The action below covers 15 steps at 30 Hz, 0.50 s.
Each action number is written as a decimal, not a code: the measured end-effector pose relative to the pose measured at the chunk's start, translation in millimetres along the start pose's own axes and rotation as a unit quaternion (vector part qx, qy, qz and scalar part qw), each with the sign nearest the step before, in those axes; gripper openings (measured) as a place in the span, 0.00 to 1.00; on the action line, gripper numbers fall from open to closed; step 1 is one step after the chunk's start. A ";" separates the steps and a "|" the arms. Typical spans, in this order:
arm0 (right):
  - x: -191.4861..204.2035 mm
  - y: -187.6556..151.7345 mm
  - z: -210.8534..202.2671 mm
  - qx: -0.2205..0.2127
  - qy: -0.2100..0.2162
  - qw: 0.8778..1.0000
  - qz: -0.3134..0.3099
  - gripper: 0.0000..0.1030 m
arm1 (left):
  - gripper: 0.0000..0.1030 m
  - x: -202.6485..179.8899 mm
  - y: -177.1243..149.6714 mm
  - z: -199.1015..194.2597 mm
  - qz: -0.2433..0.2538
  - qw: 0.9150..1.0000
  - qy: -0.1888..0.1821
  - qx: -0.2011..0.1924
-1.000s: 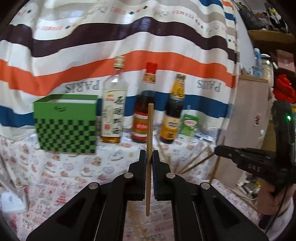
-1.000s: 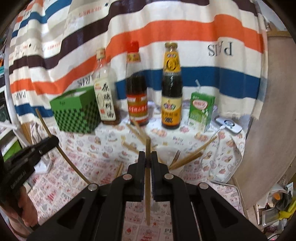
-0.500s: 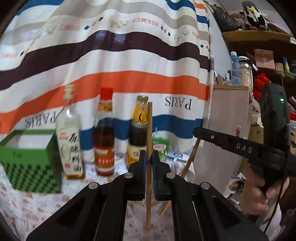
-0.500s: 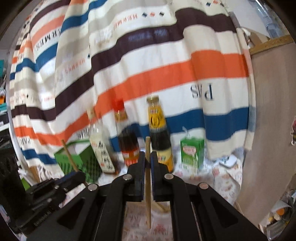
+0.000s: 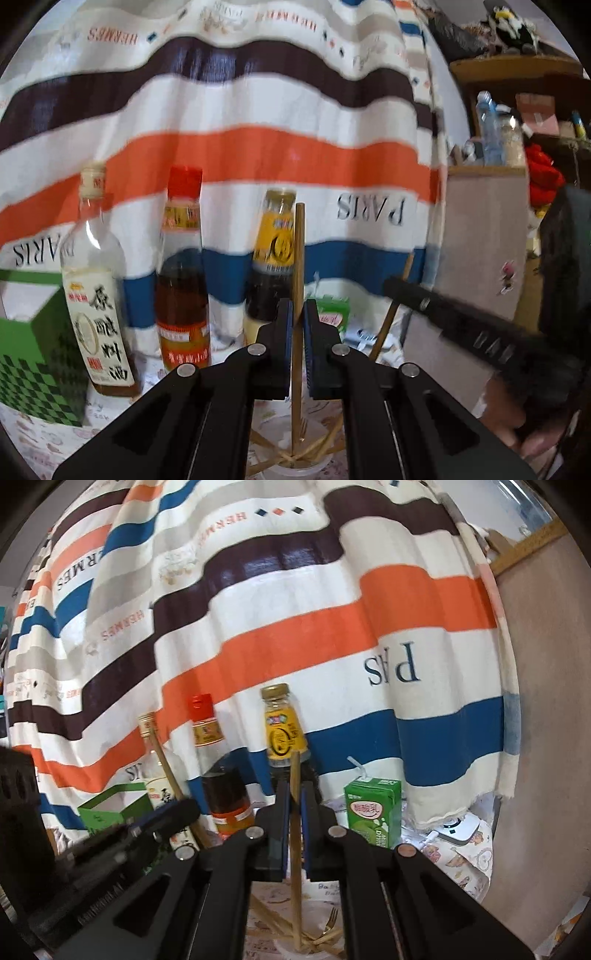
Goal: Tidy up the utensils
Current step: 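Carry both chopsticks over the translucent cup while opening both grippers to drop them in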
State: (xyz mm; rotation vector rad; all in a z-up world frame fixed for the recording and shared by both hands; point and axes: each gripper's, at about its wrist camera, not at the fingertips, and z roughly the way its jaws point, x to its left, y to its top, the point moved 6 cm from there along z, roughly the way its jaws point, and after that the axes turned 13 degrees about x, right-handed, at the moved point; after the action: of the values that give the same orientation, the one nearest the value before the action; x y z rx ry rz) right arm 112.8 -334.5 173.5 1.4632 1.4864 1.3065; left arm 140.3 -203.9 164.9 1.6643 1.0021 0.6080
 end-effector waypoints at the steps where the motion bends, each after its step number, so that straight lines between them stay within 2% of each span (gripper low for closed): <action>1: -1.7 -1.0 3.2 0.003 0.004 1.000 0.001 0.05 | 0.05 0.6 -4.7 6.9 0.001 1.000 0.011 0.006; 4: -6.0 -2.7 8.0 -0.003 0.006 1.000 0.000 0.05 | 0.05 1.3 -17.7 22.4 0.009 0.999 0.030 0.017; 6: -9.5 -2.3 9.4 -0.004 -0.002 1.000 0.000 0.05 | 0.05 3.6 -26.4 31.3 0.003 0.999 0.029 0.031; 11: -20.3 -1.0 10.3 -0.005 0.008 1.000 0.018 0.05 | 0.05 11.7 -35.8 38.8 -0.014 0.998 0.025 0.050; 15: -31.2 -0.9 3.5 -0.041 0.017 0.998 0.049 0.05 | 0.05 12.3 -40.9 44.3 -0.013 0.997 0.015 0.074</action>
State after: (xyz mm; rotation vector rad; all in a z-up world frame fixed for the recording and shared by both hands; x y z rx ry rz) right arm 120.6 -364.0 166.0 1.4848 1.3804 1.4399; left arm 168.9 -212.4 111.1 1.7731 1.1106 0.5553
